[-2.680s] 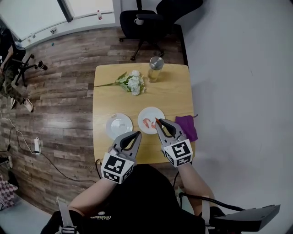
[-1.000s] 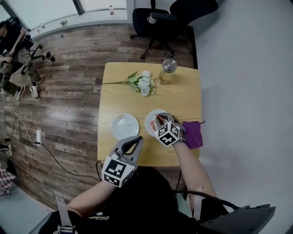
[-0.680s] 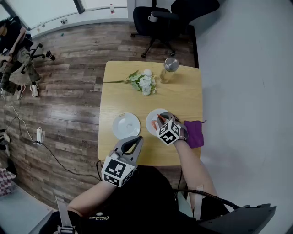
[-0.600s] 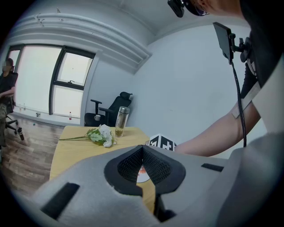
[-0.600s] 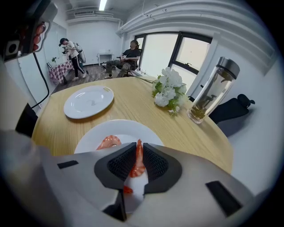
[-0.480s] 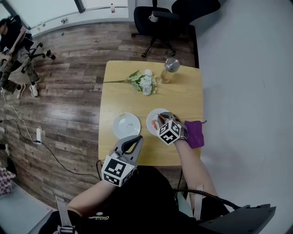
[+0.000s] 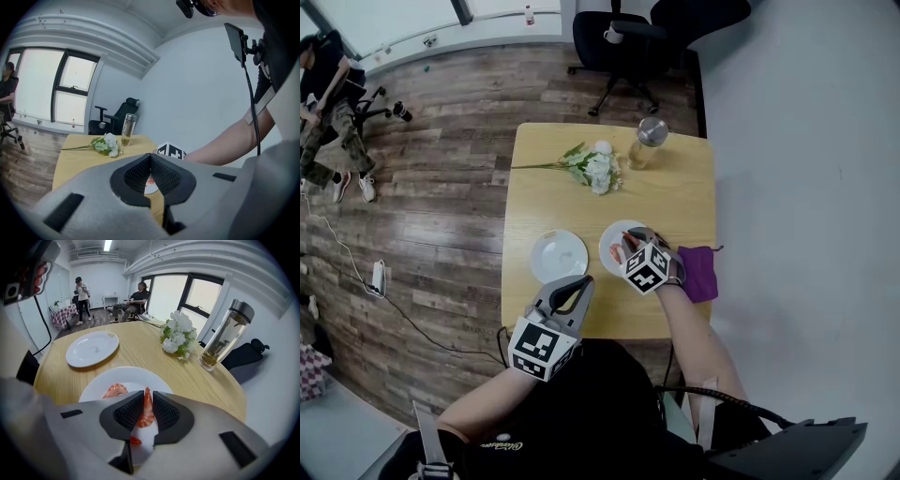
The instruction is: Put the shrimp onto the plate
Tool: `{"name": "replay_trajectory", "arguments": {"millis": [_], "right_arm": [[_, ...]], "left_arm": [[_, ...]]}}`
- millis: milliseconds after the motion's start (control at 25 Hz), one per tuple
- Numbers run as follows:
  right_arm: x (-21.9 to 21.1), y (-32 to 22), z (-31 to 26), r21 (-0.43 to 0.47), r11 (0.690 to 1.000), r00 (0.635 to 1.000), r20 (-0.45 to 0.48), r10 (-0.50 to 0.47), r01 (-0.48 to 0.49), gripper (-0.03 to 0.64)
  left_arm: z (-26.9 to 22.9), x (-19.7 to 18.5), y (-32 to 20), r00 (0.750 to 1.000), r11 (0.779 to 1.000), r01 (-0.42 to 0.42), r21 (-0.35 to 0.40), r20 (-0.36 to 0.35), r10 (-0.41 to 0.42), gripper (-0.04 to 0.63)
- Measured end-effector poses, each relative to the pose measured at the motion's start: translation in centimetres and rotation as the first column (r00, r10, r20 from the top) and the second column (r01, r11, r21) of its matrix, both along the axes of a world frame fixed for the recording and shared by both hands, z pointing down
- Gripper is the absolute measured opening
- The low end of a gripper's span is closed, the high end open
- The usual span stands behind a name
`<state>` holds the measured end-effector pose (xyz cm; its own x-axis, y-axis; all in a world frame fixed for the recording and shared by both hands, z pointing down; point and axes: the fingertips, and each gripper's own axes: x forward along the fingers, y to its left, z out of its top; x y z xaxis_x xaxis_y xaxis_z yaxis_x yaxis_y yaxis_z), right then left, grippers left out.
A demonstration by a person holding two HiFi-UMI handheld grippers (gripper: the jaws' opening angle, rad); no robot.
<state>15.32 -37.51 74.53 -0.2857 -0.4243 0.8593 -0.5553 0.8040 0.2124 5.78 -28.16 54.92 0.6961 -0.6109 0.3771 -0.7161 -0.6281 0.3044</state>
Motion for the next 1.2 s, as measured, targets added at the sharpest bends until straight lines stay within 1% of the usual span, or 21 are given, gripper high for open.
{"name": "replay_trajectory", "arguments": {"millis": [120,200,400,720,760,880,960,1080,1200], "right_arm": [[0.1,-0.1,0.0,-0.008,1.0,1.0,0.007,0.007,-0.007,0.049],[0.1,-0.2,-0.1,-0.013,1.0,1.0,0.009,0.007,-0.007,0.061],[-0.2,0.2,-0.7,-0.017,1.0,1.0,0.018,0.015,-0.014,0.069],[0.1,-0.3,-1.2,0.017,1.0,1.0,0.02,0.021,-0.021,0.067],[0.2,-0.3,-1.4,0.021,0.999,0.999,0.023,0.025,-0.025,0.062],[0.4,-0.2,-2.1,0.042,0.998,0.999,0.032,0.037,-0.039,0.021],[0.5,0.0,-2.4,0.05,0.998,0.998,0.038,0.045,-0.047,0.008],[0.8,0.2,-3.0,0.055,0.996,0.995,0.069,0.071,-0.075,0.003],[0.9,0.2,-4.2,0.068,0.99,0.985,0.128,0.118,-0.128,0.003]], "left_arm": [[0.0,-0.1,0.0,1.0,1.0,-0.004,0.006,0.004,0.004,0.002],[-0.2,-0.2,0.0,1.0,1.0,-0.004,0.009,0.008,0.004,0.003],[-0.8,-0.6,0.3,1.0,1.0,0.002,0.011,0.001,-0.002,0.003],[-0.8,-0.3,0.0,1.0,1.0,0.008,0.017,-0.004,-0.008,0.002],[-0.8,-0.3,0.1,1.0,1.0,0.004,0.018,-0.005,-0.004,0.002],[-0.8,-0.1,0.4,1.0,1.0,-0.008,0.025,-0.006,0.008,0.002],[-1.0,0.0,0.5,1.0,1.0,-0.009,0.025,-0.009,0.009,0.002],[-1.2,0.4,0.7,1.0,0.999,-0.015,0.032,-0.011,0.015,0.002],[-1.3,0.5,0.8,1.0,0.999,-0.02,0.037,-0.012,0.021,0.003]]}}
